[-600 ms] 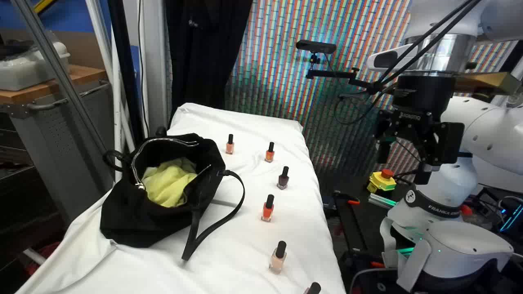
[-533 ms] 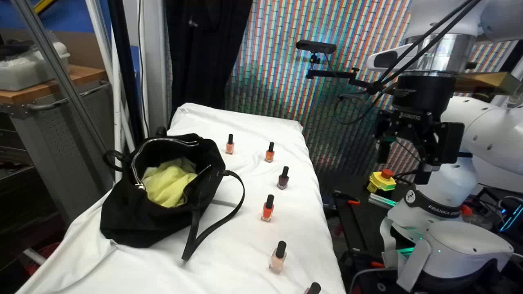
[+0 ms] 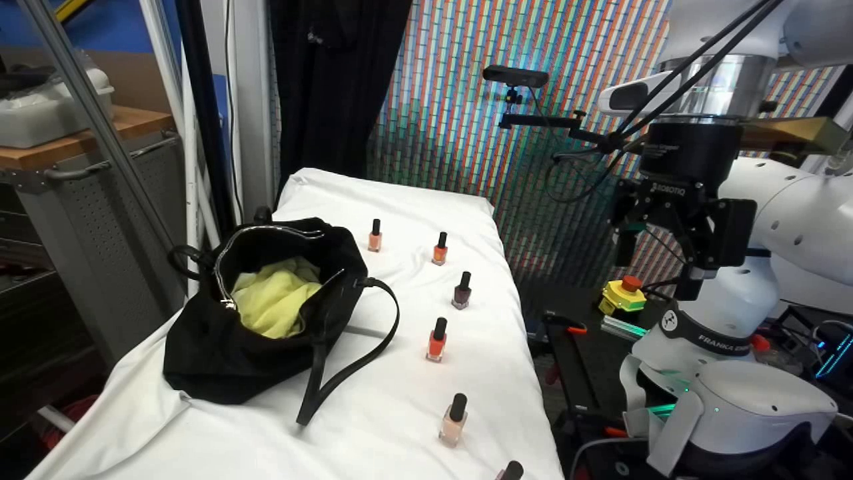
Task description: Place the nail polish bottles inside the black bag from right to left
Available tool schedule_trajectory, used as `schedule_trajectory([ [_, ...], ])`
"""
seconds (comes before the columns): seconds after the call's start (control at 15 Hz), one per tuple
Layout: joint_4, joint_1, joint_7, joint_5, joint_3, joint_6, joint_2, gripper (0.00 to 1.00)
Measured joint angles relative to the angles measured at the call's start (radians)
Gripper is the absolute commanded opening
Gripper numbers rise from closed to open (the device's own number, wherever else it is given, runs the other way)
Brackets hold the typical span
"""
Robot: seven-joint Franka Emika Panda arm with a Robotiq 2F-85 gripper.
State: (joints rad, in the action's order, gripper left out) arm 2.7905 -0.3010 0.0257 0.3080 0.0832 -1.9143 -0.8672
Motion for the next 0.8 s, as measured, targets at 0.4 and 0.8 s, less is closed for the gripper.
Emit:
schedule_trajectory([
  [0.4,-0.025,0.091,0.026,-0.084,-0.016,-0.041,0.014,1.00],
  [0.8,-0.060,0.217,0.087,-0.250,-0.068,-0.231,0.138,1.00],
])
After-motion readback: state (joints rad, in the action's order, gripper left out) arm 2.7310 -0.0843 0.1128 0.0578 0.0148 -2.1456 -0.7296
